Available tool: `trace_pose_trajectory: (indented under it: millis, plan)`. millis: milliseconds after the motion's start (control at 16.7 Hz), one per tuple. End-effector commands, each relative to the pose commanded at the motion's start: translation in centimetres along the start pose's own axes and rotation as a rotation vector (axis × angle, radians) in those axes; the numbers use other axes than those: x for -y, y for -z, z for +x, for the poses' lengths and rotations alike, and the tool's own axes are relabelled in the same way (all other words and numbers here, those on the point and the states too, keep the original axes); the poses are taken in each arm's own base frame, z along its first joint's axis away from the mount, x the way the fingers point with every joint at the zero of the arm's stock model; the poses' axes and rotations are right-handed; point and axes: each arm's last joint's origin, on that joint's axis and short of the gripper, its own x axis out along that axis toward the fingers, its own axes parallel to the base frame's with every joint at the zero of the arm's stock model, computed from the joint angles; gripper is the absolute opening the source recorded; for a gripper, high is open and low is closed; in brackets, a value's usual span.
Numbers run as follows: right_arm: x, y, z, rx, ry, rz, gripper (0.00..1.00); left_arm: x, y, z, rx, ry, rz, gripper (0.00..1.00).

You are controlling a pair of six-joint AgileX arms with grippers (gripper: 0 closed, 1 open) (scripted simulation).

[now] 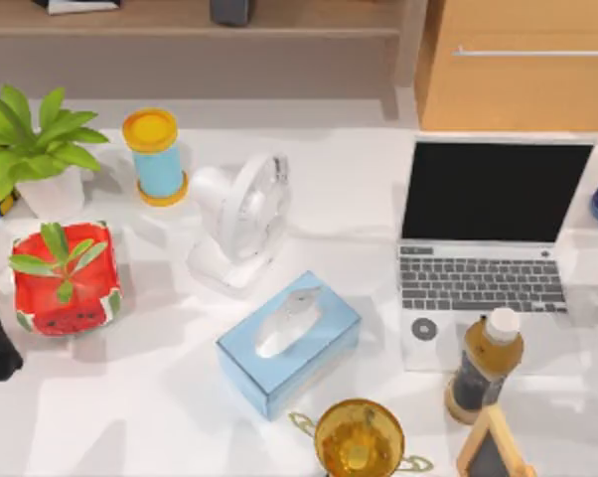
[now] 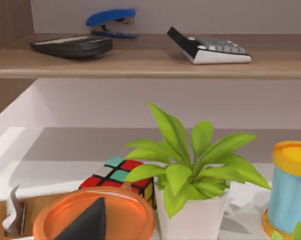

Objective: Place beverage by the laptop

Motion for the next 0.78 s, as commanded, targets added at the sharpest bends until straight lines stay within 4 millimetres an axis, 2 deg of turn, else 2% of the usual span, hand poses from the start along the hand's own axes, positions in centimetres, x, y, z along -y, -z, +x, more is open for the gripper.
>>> trace_pose_trajectory:
  millis: [120,780]
  plan:
    - [0.0,0.0,0.0,0.0,0.0,0.0,0.0,0.0,0.0,0.0,0.0,0.0,0.0,1.0]
    - [0.0,0.0,0.0,0.0,0.0,0.0,0.83,0.0,0.0,0.0,0.0,0.0,0.0,1.0]
